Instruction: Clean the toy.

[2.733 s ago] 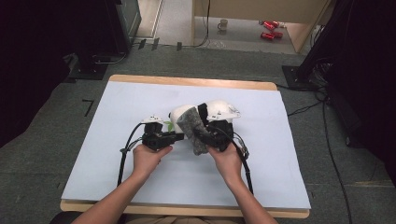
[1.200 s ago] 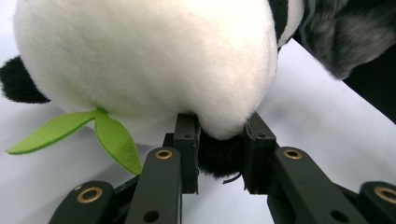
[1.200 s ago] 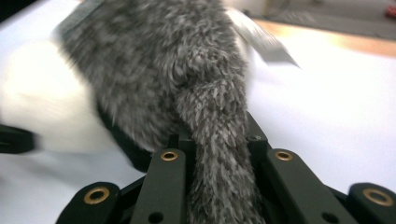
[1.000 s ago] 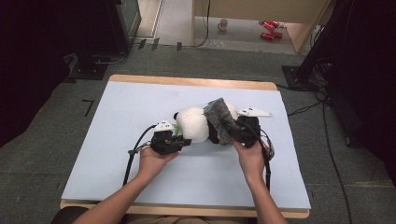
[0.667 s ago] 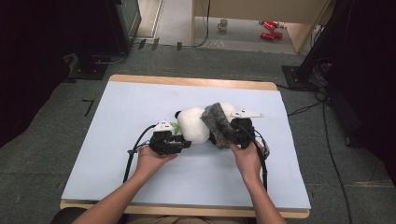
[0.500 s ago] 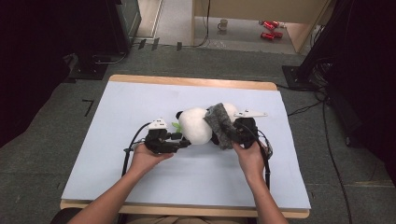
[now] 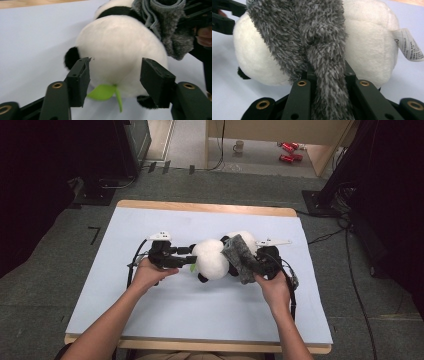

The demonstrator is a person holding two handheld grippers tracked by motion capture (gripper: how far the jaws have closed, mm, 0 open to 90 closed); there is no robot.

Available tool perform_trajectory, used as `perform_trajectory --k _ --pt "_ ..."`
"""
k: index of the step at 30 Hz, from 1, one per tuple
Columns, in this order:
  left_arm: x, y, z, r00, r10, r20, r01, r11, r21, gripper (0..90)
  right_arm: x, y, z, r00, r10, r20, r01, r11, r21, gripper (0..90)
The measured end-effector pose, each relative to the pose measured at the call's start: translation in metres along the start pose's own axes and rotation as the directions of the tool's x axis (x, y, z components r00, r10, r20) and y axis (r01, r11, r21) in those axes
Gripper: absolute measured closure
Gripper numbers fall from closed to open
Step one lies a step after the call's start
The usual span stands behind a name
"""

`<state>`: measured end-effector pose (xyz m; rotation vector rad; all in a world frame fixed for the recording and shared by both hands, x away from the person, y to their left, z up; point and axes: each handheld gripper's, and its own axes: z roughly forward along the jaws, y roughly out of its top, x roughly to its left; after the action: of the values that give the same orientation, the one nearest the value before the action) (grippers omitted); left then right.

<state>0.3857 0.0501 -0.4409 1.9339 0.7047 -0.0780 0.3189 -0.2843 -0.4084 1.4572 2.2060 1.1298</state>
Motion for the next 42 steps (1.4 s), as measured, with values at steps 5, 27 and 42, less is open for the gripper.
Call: perform_trajectory --k 5,27,42 --pt "0.011 -0.001 0.011 0.9978 -0.003 0.066 0.003 1.0 0.009 35.7 -0.003 -0.001 0.0 0.9999 -0.004 -0.014 0.004 1.0 -0.002 75.9" --pt "-0.043 -0.002 0.025 0.9986 -0.04 -0.034 0.041 0.9986 0.032 79.7 -0.01 0.008 -0.001 0.9952 0.061 0.076 -0.053 0.992 -0.114 77.6" --pt "-0.054 0.004 0.023 0.995 -0.079 -0.061 0.079 0.9968 0.008 79.3 0.073 0.003 -0.004 0.9976 -0.011 -0.068 0.003 0.993 -0.117 77.6"
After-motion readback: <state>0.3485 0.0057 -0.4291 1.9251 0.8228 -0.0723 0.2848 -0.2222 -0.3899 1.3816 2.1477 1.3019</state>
